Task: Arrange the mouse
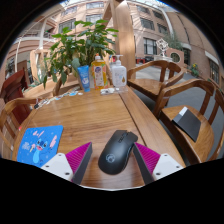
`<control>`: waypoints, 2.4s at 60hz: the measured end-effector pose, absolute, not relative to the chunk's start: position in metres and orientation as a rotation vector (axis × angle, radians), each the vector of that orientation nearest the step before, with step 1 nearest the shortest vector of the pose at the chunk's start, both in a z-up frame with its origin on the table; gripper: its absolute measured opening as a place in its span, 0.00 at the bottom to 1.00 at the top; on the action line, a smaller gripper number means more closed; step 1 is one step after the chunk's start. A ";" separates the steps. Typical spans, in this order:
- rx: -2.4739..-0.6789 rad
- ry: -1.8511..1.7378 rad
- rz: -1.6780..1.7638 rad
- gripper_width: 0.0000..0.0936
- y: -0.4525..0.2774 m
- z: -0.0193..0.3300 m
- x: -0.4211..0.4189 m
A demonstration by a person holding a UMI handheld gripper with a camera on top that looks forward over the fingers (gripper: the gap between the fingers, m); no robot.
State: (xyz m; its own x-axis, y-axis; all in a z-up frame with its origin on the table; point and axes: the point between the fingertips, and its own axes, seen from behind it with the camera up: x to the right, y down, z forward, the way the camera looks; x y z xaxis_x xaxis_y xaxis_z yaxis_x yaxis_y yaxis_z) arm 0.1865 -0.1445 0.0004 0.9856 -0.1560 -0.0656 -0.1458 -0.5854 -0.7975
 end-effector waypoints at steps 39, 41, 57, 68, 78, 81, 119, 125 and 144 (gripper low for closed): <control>-2.211 0.140 -0.149 0.39 -0.114 -0.010 0.170; -2.207 0.136 -0.162 0.39 -0.114 -0.010 0.170; -2.036 0.209 -0.180 0.39 -0.107 0.087 0.172; -1.832 0.133 -0.074 0.39 -0.097 0.201 0.099; -1.890 0.009 0.089 0.39 -0.088 0.176 -0.008; -1.966 -0.027 0.101 0.39 -0.091 0.137 -0.031; -2.193 -0.132 0.037 0.89 -0.136 0.018 -0.089; -2.161 -0.137 -0.003 0.92 -0.161 0.043 -0.087; -2.128 -0.074 -0.039 0.91 -0.254 0.095 -0.081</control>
